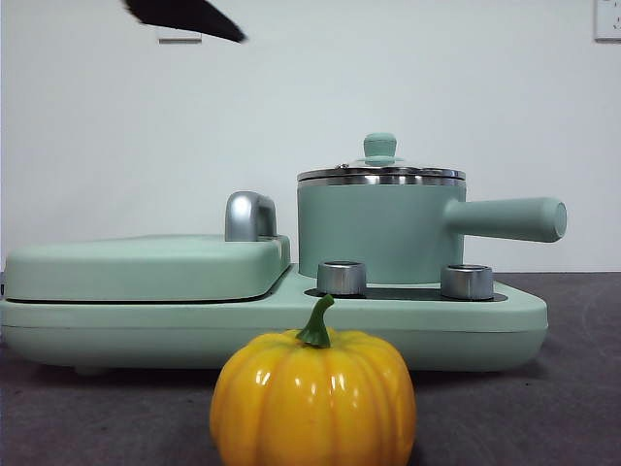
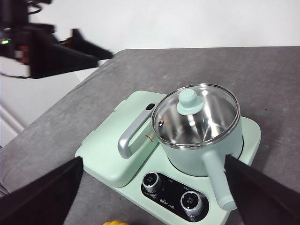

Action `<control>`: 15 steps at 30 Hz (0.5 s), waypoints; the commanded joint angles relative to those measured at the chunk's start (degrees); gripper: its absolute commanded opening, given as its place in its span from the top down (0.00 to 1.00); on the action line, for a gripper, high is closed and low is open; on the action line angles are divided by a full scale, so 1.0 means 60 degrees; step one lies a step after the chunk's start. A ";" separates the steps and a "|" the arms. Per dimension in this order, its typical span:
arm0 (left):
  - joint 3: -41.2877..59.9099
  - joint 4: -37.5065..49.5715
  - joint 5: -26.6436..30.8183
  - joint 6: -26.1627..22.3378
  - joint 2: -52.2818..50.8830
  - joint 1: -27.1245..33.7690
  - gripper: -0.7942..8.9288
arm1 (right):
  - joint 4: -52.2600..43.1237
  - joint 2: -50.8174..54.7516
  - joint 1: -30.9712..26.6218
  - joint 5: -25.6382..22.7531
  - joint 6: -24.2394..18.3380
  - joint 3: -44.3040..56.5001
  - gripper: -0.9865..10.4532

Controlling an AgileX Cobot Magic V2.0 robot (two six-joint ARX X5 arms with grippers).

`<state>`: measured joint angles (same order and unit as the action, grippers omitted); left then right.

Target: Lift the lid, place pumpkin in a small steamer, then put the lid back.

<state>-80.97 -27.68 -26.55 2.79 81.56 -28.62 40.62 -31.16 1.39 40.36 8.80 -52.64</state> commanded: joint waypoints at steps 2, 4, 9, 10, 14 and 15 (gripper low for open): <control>-0.0925 0.0120 0.0627 -0.1045 0.1111 -0.0616 0.41 | -0.0047 -0.0036 -0.0004 0.0022 -0.0076 -0.0120 0.49; -0.1217 0.0240 0.1027 -0.1475 0.1581 -0.0911 0.41 | -0.0047 -0.0036 -0.0004 0.0022 -0.0073 -0.0120 0.49; -0.1300 0.1326 0.2033 -0.2051 0.2499 -0.1523 0.41 | -0.0047 -0.0036 -0.0004 0.0025 -0.0073 -0.0120 0.49; -0.1300 0.1523 0.2186 -0.2087 0.2648 -0.1603 0.41 | -0.0047 -0.0036 -0.0004 0.0025 -0.0073 -0.0120 0.49; -0.1300 0.2080 0.2320 -0.2058 0.3158 -0.1810 0.41 | -0.0047 -0.0036 -0.0004 0.0025 -0.0069 -0.0120 0.49; -0.1300 0.2175 0.2320 -0.2058 0.3260 -0.1851 0.41 | -0.0047 -0.0036 -0.0004 0.0025 -0.0069 -0.0120 0.49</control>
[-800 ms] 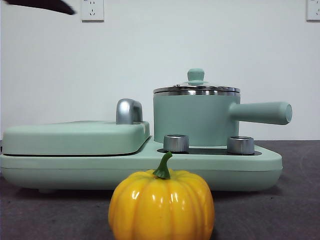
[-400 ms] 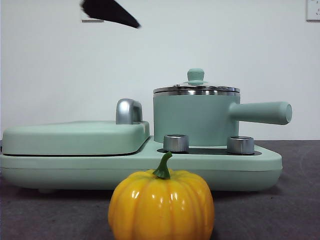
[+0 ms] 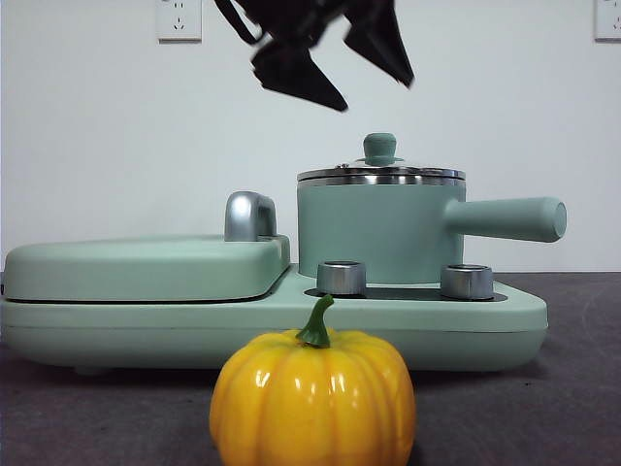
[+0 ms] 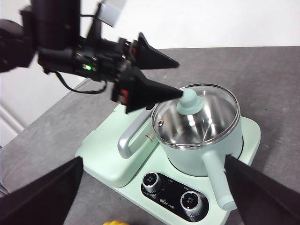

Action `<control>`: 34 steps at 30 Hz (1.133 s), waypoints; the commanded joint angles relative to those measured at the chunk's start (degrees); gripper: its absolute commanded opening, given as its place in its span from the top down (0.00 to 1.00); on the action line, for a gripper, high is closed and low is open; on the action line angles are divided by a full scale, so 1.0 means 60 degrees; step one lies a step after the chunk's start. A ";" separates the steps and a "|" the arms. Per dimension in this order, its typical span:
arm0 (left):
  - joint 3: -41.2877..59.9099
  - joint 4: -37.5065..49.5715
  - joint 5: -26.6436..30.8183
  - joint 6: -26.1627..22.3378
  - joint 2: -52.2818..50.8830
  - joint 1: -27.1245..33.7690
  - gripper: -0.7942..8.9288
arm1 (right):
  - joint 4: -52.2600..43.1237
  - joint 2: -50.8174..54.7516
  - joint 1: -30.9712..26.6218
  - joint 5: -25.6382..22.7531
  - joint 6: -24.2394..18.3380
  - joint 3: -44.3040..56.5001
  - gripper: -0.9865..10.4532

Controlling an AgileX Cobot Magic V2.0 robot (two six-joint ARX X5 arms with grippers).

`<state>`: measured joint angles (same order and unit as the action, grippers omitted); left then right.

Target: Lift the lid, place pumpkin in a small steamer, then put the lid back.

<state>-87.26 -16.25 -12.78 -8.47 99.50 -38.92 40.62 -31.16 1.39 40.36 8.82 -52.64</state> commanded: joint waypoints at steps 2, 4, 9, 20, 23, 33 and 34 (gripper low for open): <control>-0.0251 0.0423 0.0025 -0.0171 0.0441 -0.0175 0.41 | -0.0047 -0.0036 -0.0004 0.0025 -0.0073 -0.0120 0.49; -0.0251 0.0448 0.0022 -0.0149 0.0561 -0.0178 0.41 | -0.0047 -0.0036 -0.0004 0.0022 -0.0073 -0.0120 0.49; -0.0251 0.0426 0.0025 -0.0142 0.0739 -0.0178 0.41 | -0.0044 -0.0036 -0.0004 0.0022 -0.0073 -0.0120 0.49; -0.0251 0.0357 0.0022 0.0066 0.1155 -0.0197 0.41 | -0.0047 -0.0036 -0.0004 0.0022 -0.0076 -0.0120 0.49; -0.0251 0.0364 0.0022 0.0062 0.1242 -0.0197 0.42 | -0.0044 -0.0036 -0.0004 0.0022 -0.0076 -0.0120 0.49; -0.0251 0.0415 0.0138 -0.0270 0.1242 -0.0197 0.78 | -0.0047 -0.0036 -0.0004 0.0022 -0.0069 -0.0120 0.49; -0.0251 0.0415 0.0142 -0.0270 0.1242 -0.0197 0.79 | -0.0047 -0.0036 -0.0004 0.0022 -0.0051 -0.0120 0.49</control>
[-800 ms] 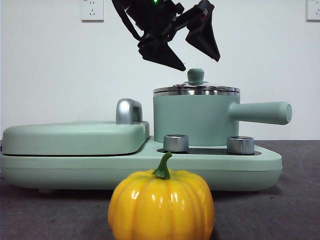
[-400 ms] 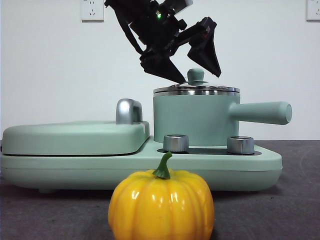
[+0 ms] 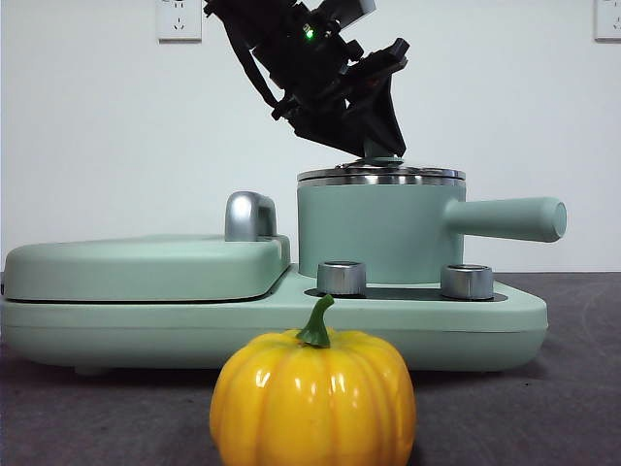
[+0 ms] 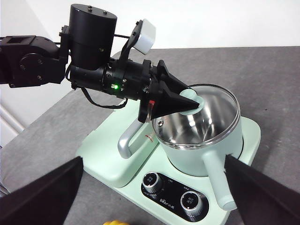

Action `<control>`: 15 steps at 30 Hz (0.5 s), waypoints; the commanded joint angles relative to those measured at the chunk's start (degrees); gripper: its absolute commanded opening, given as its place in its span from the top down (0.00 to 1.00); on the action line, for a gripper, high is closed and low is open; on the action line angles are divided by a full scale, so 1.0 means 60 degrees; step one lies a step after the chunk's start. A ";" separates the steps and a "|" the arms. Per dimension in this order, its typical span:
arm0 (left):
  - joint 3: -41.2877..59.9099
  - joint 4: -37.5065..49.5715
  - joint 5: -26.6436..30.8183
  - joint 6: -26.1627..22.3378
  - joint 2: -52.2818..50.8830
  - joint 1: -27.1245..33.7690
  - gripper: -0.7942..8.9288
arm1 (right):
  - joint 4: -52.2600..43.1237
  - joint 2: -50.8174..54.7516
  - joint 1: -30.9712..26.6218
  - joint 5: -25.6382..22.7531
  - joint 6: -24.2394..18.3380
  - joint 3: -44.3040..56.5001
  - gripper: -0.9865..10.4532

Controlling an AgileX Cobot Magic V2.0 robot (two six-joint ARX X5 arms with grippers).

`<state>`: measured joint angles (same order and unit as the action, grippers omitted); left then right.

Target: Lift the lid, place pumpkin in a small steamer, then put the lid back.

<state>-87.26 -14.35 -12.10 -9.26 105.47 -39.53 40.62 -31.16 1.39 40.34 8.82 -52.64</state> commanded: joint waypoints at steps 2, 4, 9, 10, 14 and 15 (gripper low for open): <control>-0.0251 0.0120 0.0029 -0.0142 0.0248 -0.0095 0.81 | -0.0047 -0.0036 -0.0004 0.0025 -0.0047 -0.0120 0.49; -0.0251 0.0200 0.0029 -0.0135 0.0248 -0.0095 0.83 | -0.0047 -0.0036 -0.0004 0.0025 -0.0047 -0.0120 0.49; -0.0455 0.0357 0.0029 -0.0080 0.0025 -0.0073 0.83 | -0.0047 -0.0036 -0.0004 0.0022 -0.0047 -0.0120 0.49; -0.0521 0.0328 0.0029 -0.0062 -0.0069 -0.0076 0.83 | -0.0047 -0.0036 -0.0004 0.0022 -0.0047 -0.0120 0.49; -0.0561 0.0069 0.0029 -0.0051 -0.0681 -0.0076 0.83 | -0.0047 -0.0036 -0.0004 0.0022 -0.0044 -0.0120 0.49; -0.0561 -0.0117 0.0029 -0.0055 -0.0860 -0.0076 0.83 | -0.0047 -0.0036 -0.0004 0.0025 -0.0044 -0.0120 0.49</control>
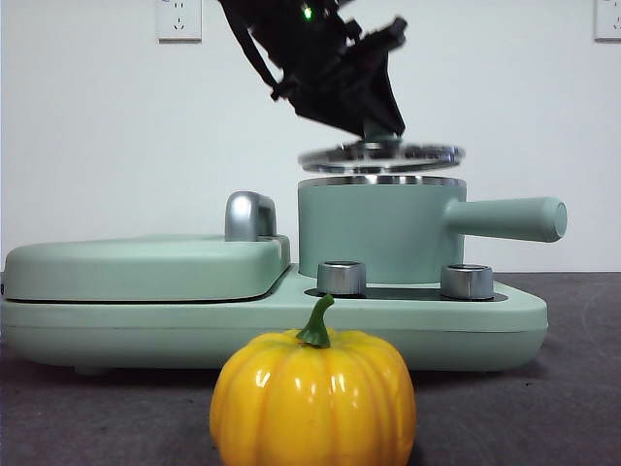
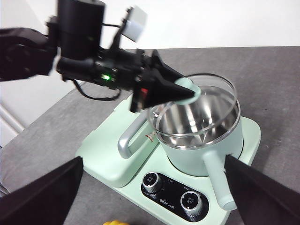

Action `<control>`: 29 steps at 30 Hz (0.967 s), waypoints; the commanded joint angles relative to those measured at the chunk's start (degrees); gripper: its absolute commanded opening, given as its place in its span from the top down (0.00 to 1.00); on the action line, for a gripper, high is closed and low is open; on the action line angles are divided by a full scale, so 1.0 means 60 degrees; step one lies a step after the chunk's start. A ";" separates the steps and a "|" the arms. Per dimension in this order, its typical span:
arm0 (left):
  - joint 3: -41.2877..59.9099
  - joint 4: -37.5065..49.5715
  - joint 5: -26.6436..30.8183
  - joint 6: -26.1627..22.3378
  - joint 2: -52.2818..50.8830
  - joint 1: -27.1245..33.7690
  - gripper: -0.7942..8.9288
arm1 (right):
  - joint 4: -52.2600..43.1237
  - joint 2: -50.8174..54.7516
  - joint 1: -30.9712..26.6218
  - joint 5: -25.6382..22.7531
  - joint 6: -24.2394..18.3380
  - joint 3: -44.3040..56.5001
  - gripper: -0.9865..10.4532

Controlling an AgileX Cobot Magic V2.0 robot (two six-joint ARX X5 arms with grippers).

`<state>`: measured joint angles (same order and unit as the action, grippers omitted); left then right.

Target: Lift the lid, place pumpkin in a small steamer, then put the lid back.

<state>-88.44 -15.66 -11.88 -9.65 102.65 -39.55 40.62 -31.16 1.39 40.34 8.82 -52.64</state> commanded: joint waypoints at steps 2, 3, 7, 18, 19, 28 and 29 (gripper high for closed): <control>-0.0364 -0.0291 -0.0007 -0.0004 -0.0761 -0.0022 0.83 | -0.0047 -0.0036 -0.0004 0.0025 -0.0044 -0.0120 0.49; -0.0364 -0.0455 -0.0007 -0.0036 -0.0914 0.0029 0.83 | -0.0044 -0.0036 -0.0004 0.0029 -0.0044 -0.0120 0.49; -0.0364 -0.1027 -0.0007 -0.0069 -0.1413 0.0474 0.83 | 0.0433 -0.0193 0.0073 0.0018 -0.0051 -0.0120 0.50; -0.0364 -0.1949 -0.0007 -0.0069 -0.2171 0.1982 0.83 | 0.1013 -0.1530 0.2138 -0.0816 0.0332 -0.0124 0.50; -0.0364 -0.1989 -0.0007 -0.0069 -0.2237 0.2135 0.83 | 0.0984 -0.1694 0.2393 -0.0940 0.0401 -0.0124 0.50; -0.0364 -0.2255 -0.0007 -0.0069 -0.2626 0.3402 0.83 | 0.0918 -0.3770 0.5457 -0.2827 0.0718 -0.0484 0.50; -0.0364 -0.2273 -0.0007 -0.0066 -0.2634 0.3544 0.83 | 0.0951 -0.4087 0.5832 -0.3085 0.0718 -0.0612 0.50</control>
<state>-88.77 -30.61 -11.88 -9.67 87.35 -18.48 46.63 -54.26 34.37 22.74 12.34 -54.74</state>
